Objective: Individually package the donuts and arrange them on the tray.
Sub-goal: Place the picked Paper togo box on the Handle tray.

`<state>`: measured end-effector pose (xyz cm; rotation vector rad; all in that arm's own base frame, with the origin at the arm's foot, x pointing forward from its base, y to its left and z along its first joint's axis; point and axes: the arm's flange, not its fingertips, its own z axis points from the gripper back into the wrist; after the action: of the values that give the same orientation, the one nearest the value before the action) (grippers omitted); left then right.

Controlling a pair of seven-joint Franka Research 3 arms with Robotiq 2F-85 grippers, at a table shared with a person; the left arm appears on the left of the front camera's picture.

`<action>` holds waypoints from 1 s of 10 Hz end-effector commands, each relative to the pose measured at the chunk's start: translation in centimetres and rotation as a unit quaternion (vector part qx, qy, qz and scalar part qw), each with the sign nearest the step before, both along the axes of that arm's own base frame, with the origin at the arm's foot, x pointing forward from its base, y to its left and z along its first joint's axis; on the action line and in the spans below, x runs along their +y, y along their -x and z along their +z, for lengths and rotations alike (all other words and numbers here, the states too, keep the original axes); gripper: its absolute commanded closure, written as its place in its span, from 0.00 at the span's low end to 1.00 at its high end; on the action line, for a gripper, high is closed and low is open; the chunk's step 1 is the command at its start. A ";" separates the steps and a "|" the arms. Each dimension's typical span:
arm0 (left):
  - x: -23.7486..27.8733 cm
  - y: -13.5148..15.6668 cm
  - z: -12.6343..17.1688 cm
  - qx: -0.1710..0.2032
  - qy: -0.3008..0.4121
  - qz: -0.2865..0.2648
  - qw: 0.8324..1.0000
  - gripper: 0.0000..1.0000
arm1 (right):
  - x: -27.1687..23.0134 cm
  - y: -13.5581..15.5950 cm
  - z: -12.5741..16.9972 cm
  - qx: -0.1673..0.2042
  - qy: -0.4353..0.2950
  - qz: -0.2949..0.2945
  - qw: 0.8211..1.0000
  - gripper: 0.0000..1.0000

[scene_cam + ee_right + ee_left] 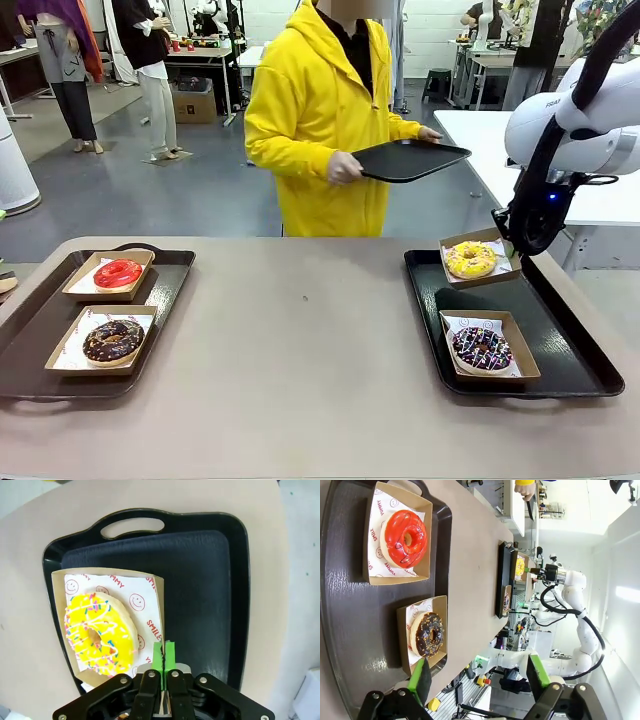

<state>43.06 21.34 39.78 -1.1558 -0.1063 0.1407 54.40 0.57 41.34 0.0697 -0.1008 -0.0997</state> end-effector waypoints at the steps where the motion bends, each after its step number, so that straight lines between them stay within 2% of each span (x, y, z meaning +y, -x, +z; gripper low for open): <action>1: 0.1 0.3 0.2 -0.001 -0.005 -0.003 1.000 0.00 | -0.4 0.3 0.3 0.004 0.005 0.003 1.000 0.99; 5: 0.1 0.3 0.2 -0.001 -0.005 -0.003 1.000 0.00 | -0.2 0.1 0.0 0.002 0.000 -0.001 1.000 0.99; 10: 0.1 0.3 0.2 -0.001 -0.005 -0.003 1.000 0.00 | -1.5 -2.1 -3.1 0.012 -0.011 0.005 1.000 0.99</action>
<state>43.05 21.35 39.78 -1.1557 -0.1065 0.1409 55.26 -0.52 38.48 0.0665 -0.0643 -0.1060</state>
